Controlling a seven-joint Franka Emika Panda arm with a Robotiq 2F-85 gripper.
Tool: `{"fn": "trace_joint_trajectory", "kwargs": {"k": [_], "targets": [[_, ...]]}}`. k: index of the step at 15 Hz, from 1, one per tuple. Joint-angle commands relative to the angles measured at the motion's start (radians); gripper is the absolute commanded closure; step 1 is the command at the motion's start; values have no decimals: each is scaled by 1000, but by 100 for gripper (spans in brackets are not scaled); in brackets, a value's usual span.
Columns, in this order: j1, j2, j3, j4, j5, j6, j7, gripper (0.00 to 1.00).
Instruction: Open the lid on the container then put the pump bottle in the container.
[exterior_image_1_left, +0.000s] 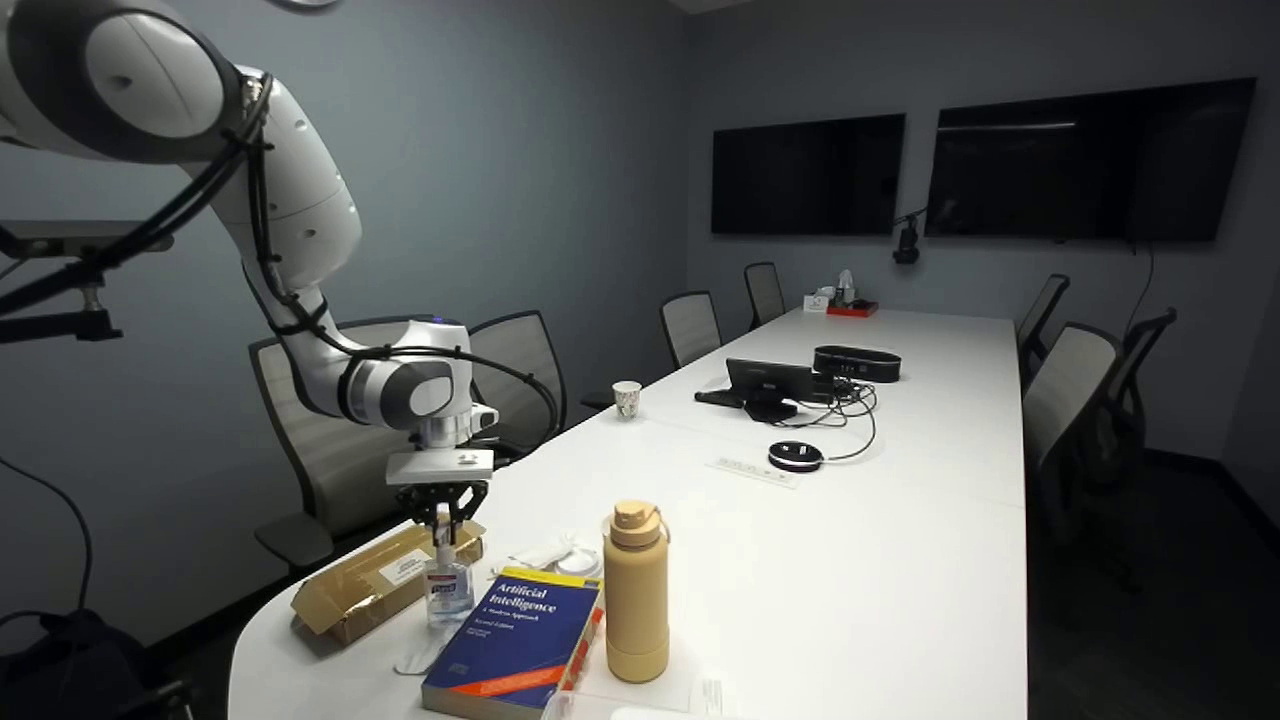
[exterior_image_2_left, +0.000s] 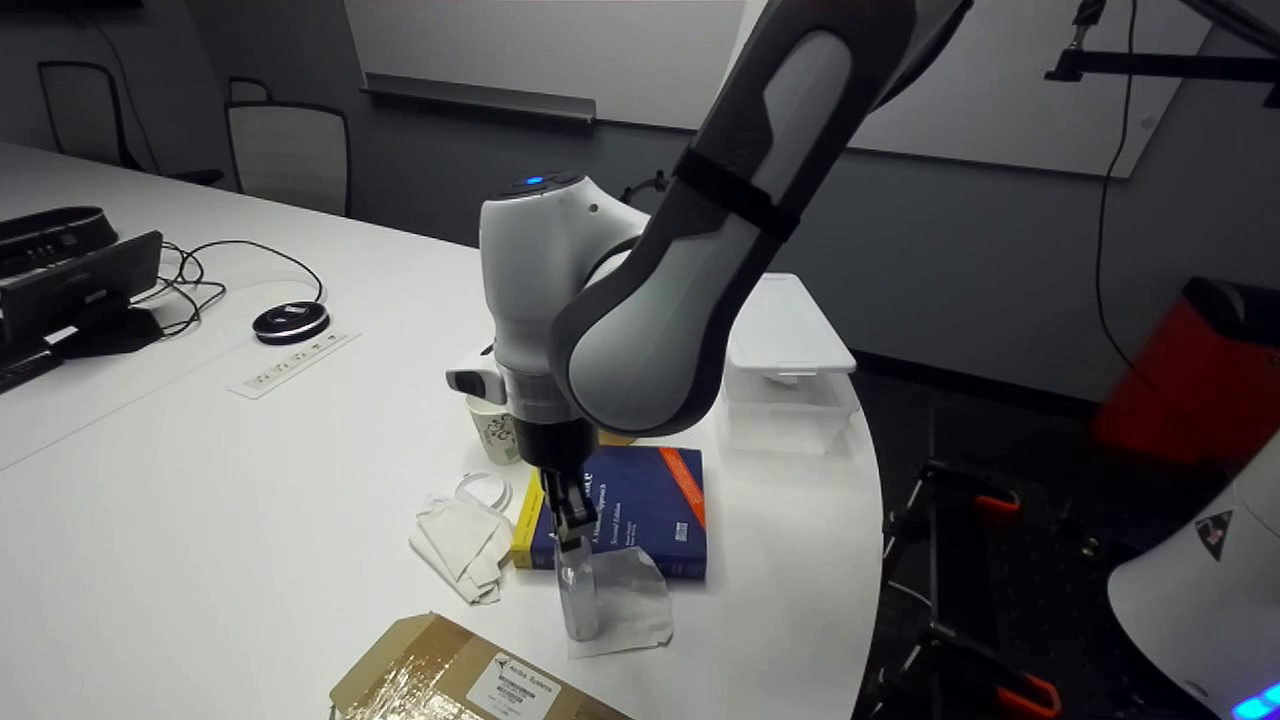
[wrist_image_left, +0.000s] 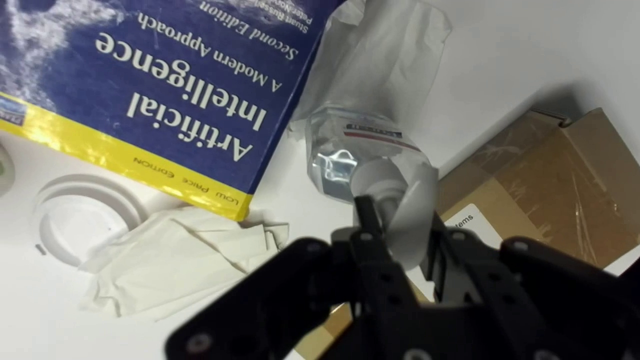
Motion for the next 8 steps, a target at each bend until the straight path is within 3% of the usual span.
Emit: {"fn": "trace_joint_trajectory", "kwargs": {"k": [1, 8], "targets": [[-28, -74, 0, -43, 4, -14, 34, 95], [-187, -247, 48, -186, 181, -8, -19, 95]]}}
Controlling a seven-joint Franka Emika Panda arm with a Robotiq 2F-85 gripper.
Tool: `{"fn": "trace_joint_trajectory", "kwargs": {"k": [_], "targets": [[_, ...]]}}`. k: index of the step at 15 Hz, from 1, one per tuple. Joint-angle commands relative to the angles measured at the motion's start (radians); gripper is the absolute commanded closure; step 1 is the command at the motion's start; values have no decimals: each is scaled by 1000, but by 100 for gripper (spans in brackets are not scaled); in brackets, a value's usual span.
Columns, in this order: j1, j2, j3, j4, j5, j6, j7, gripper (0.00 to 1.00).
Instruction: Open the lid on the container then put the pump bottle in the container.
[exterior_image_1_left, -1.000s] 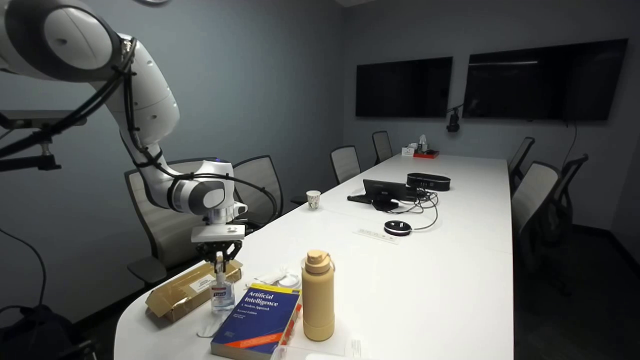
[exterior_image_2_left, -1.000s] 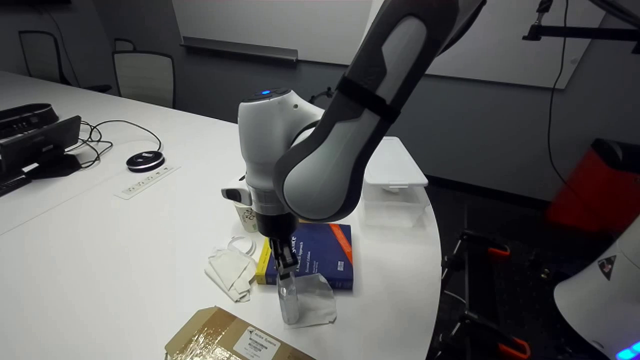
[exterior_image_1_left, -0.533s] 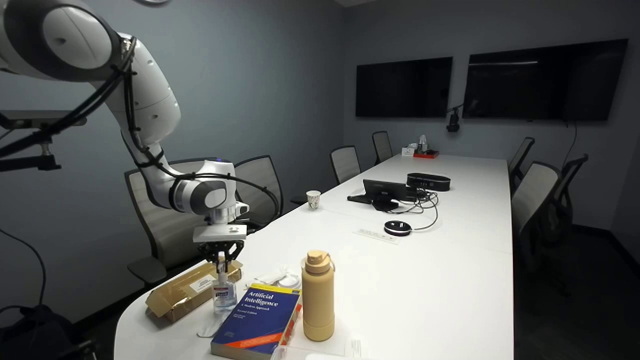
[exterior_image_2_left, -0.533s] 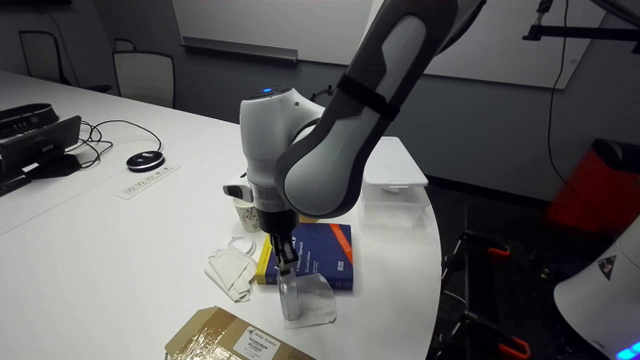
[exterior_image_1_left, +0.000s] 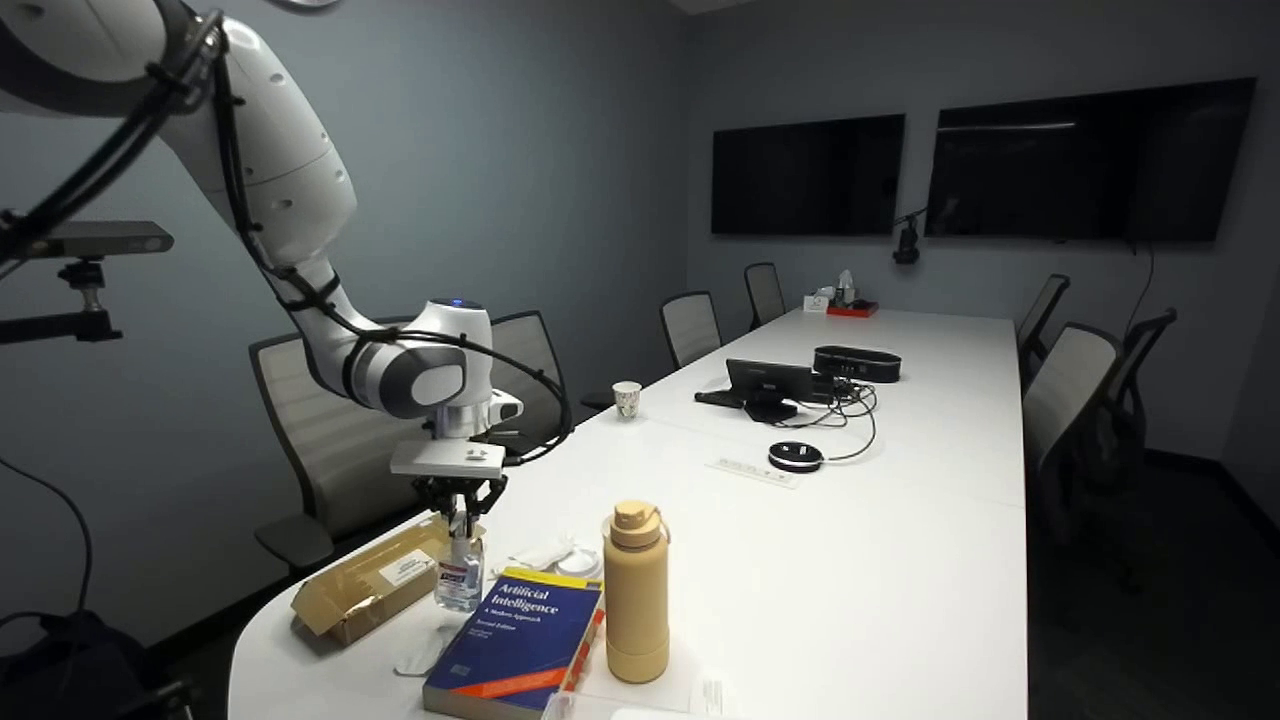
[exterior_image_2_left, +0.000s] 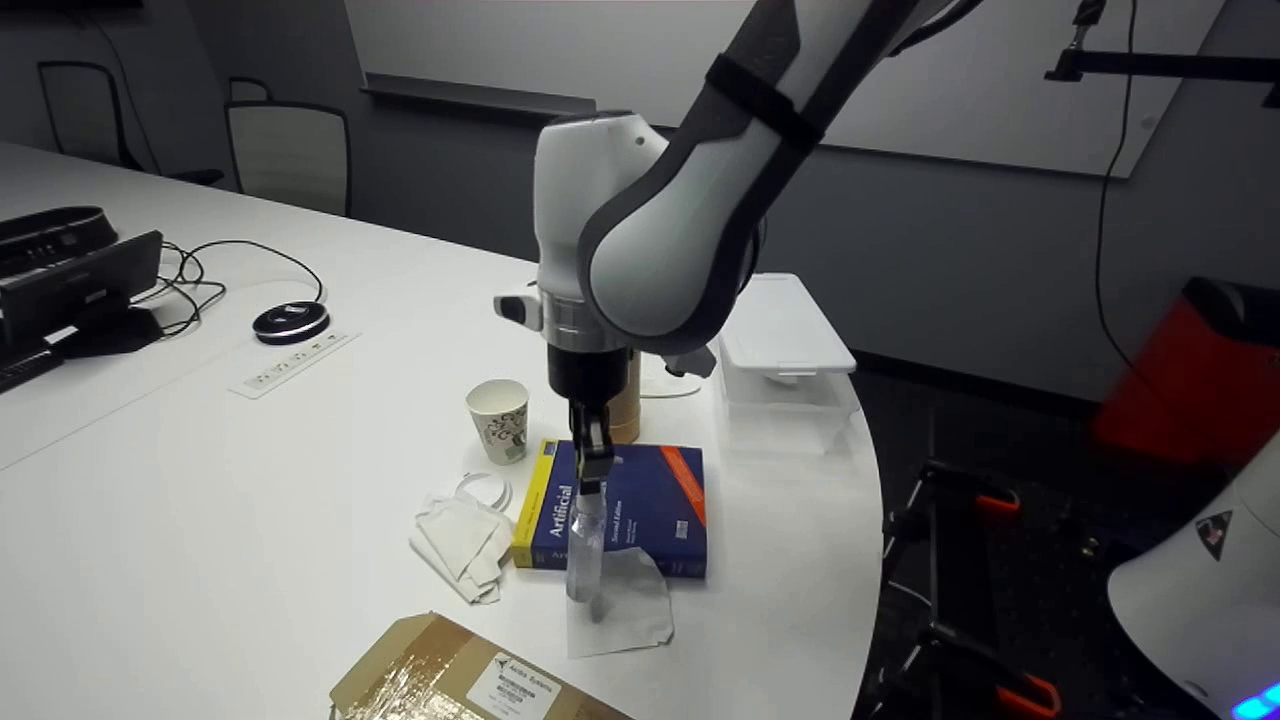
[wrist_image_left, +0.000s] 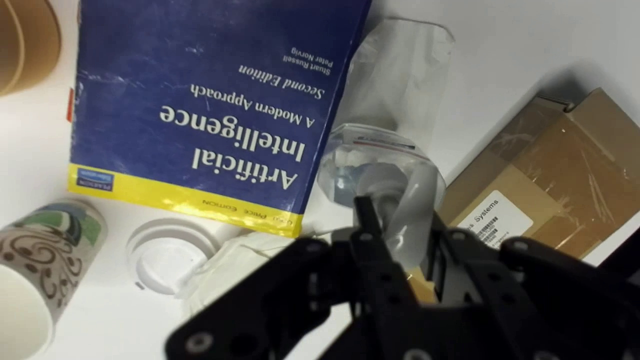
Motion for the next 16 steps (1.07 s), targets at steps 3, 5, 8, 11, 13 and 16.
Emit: {"fn": "trace_joint_trajectory", "kwargs": {"k": [3, 5, 8, 11, 13, 16], "targets": [[-118, -242, 8, -160, 166, -31, -53, 95], [-124, -304, -30, -187, 200, -48, -50, 95], [-106, -394, -124, -227, 188, -78, 0, 95], [-90, -471, -222, -267, 122, -101, 90, 95], [-88, -512, -273, -294, 75, -109, 163, 95], [-99, -541, -334, -323, -36, -112, 319, 95]]}}
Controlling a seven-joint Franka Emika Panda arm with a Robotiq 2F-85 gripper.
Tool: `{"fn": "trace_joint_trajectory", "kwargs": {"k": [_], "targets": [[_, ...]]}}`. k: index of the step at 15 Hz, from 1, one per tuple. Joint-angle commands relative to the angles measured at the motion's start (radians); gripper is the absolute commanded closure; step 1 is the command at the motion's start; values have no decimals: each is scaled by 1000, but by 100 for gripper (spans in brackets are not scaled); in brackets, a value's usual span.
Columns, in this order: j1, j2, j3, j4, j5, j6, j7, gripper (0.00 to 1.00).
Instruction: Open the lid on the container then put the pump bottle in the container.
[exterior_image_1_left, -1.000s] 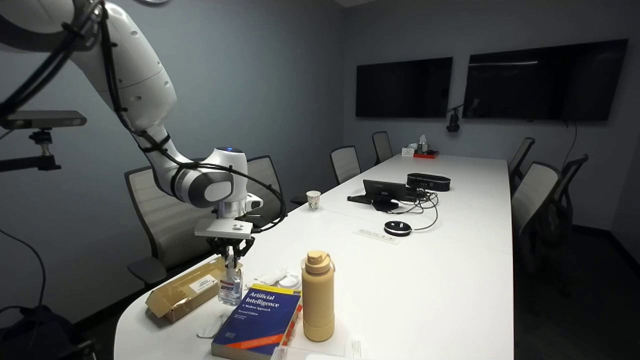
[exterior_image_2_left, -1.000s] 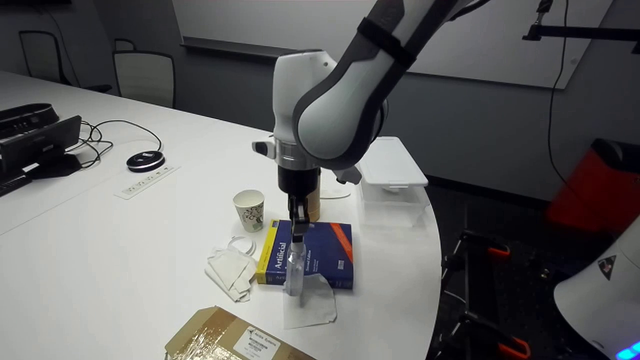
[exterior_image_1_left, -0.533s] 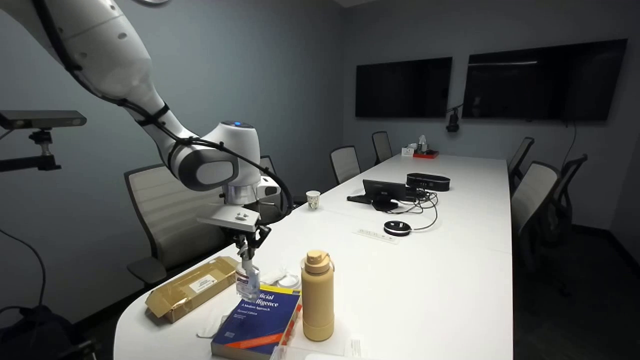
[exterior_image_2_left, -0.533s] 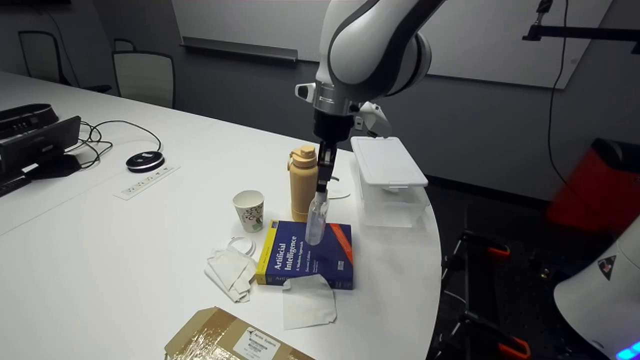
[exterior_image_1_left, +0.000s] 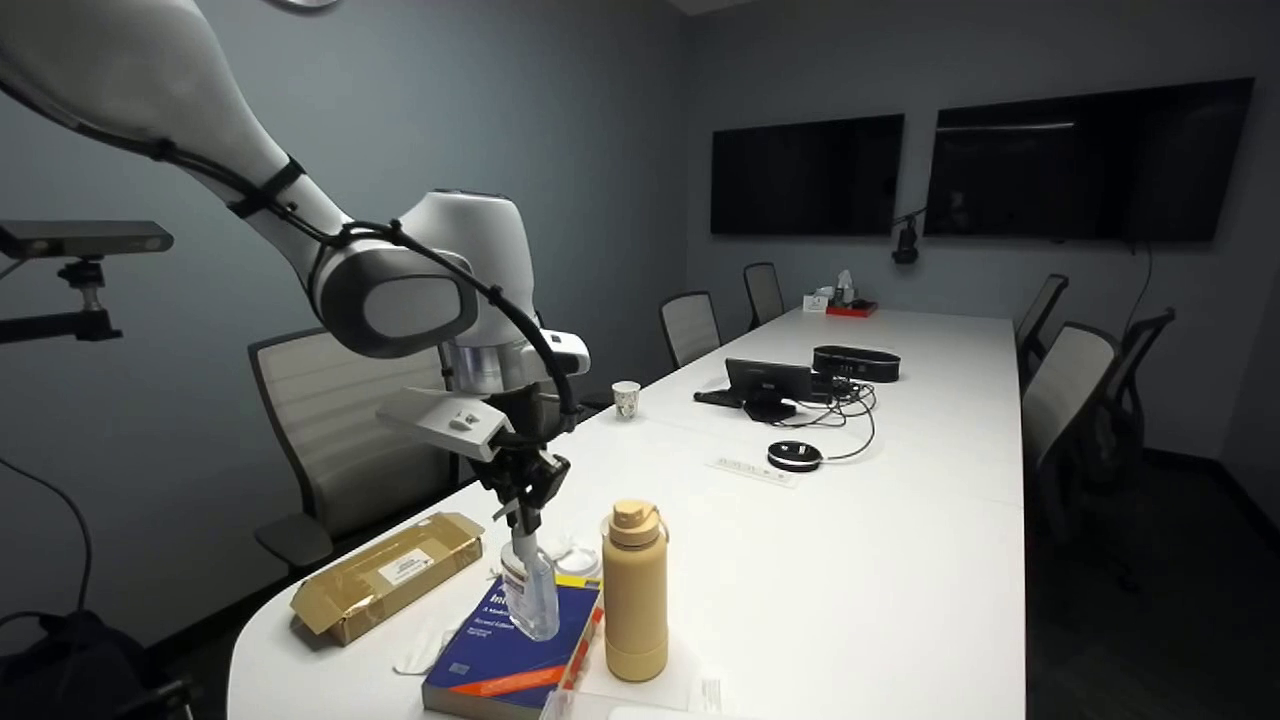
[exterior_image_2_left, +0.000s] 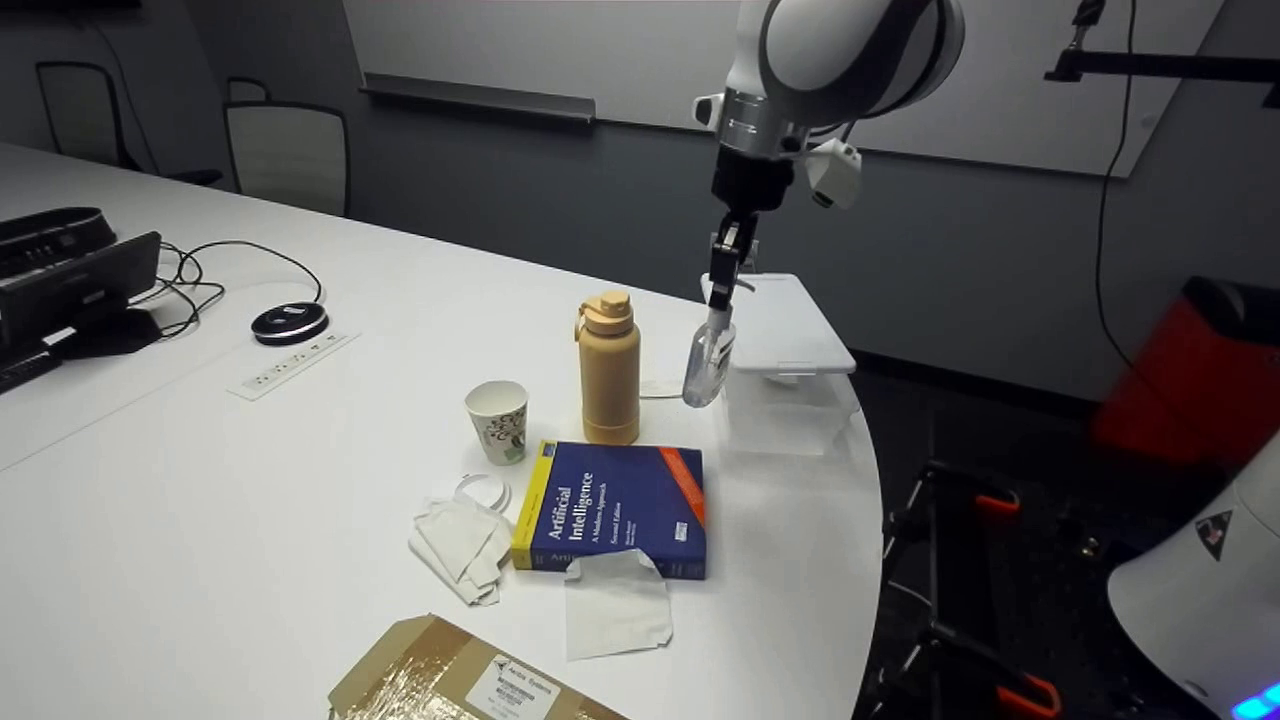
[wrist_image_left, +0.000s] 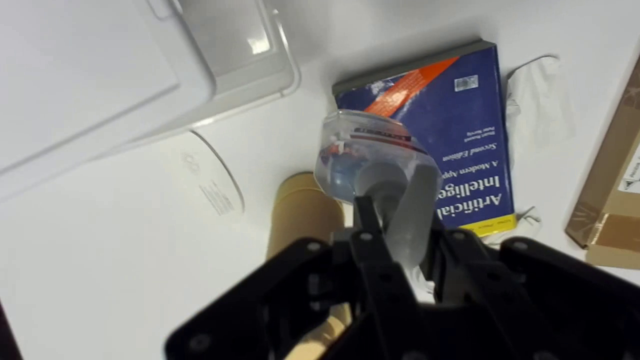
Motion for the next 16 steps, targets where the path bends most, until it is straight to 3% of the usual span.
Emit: {"fn": "trace_joint_trajectory", "kwargs": {"k": [1, 9, 16], "targets": [[7, -79, -66, -63, -104, -20, 177, 95], [-38, -71, -187, -111, -106, 33, 303, 95], [-51, -10, -229, -141, -63, 143, 298, 95]]}}
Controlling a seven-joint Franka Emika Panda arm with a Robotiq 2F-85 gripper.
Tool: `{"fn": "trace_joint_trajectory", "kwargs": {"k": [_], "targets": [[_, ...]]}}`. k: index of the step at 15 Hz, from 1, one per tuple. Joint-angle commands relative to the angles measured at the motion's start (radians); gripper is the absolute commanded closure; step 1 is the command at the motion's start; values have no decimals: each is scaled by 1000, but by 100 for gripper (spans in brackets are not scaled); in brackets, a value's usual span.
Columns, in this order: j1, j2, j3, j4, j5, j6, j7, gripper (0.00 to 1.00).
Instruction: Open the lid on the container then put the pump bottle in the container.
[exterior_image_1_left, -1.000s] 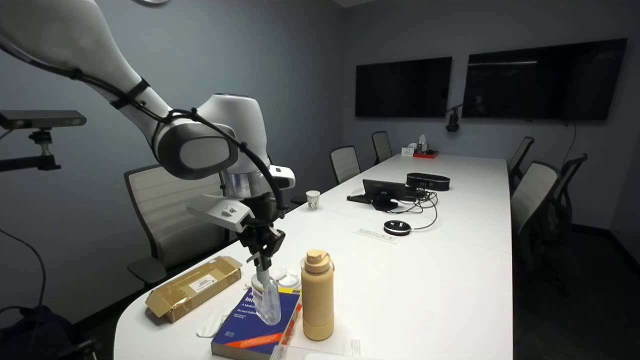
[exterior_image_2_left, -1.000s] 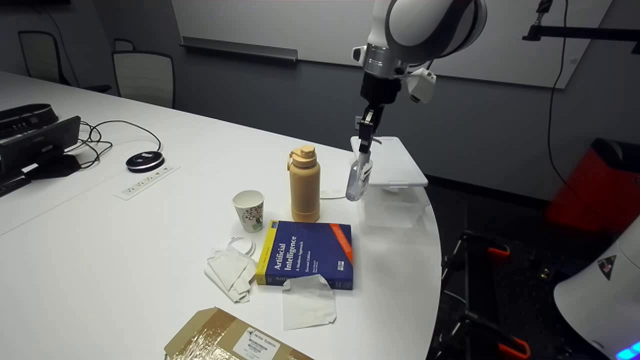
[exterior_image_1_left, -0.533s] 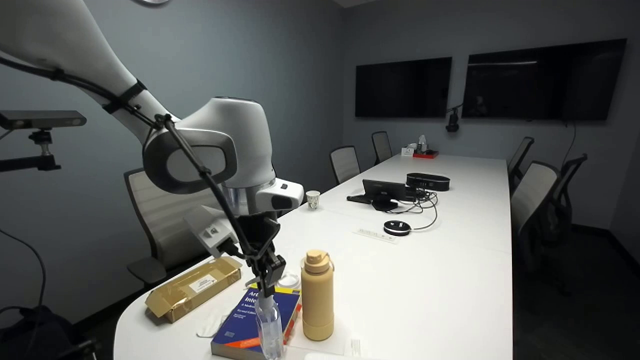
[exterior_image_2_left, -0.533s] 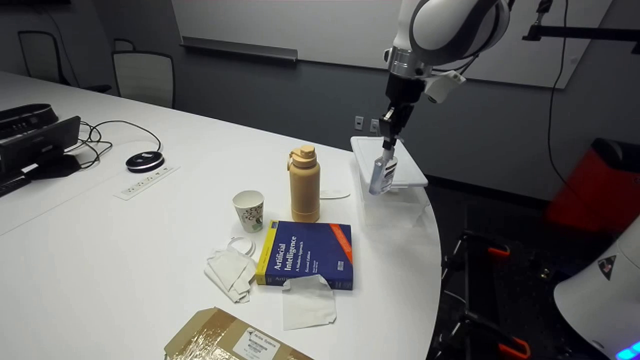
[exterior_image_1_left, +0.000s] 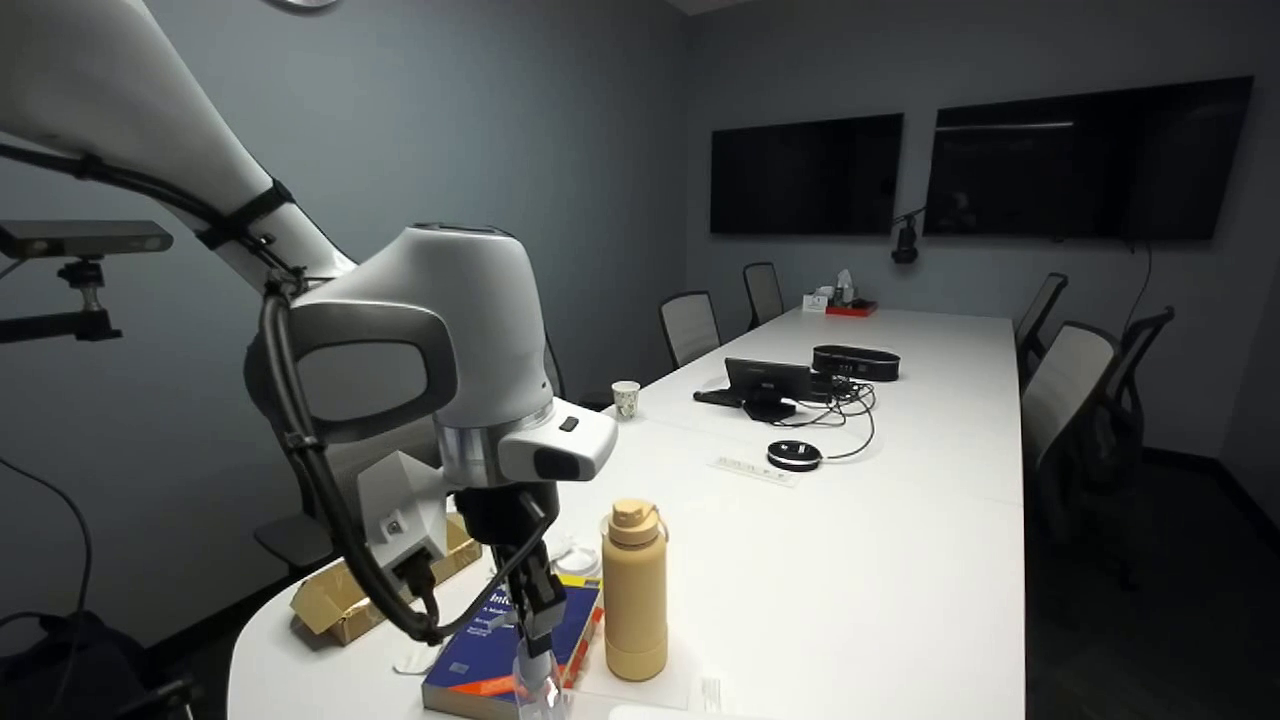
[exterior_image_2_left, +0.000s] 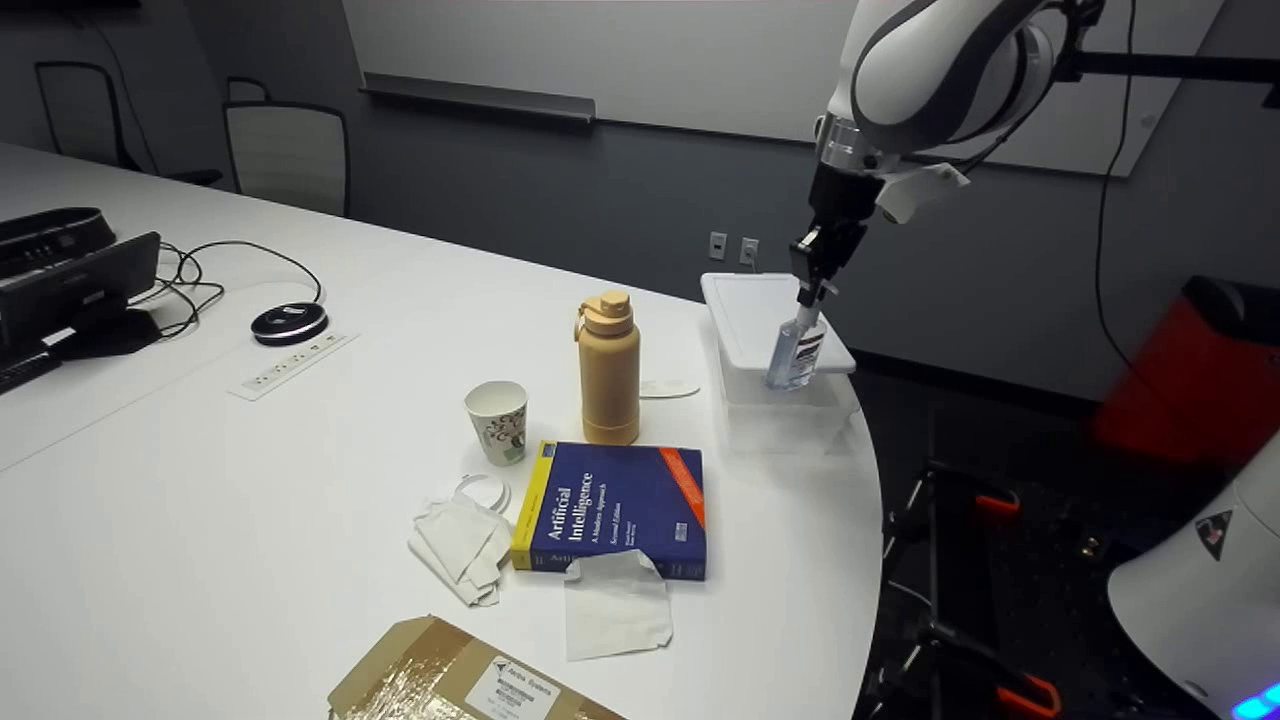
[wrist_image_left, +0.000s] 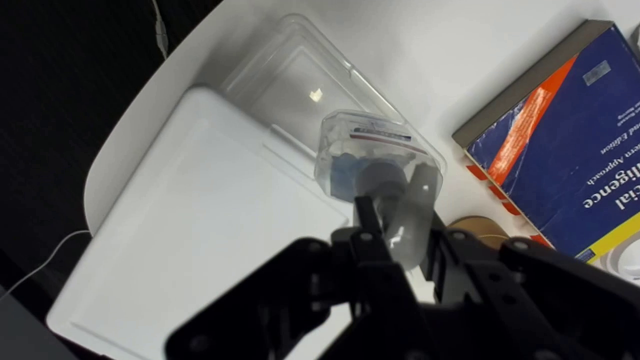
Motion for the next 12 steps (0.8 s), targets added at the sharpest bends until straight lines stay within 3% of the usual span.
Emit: {"fn": "trace_joint_trajectory", "kwargs": {"k": [1, 8, 12], "targets": [[1, 35, -2, -13, 25, 78, 18, 95], [-2, 204, 18, 46, 147, 187, -18, 95], [-26, 315, 72, 110, 262, 207, -59, 95]]}}
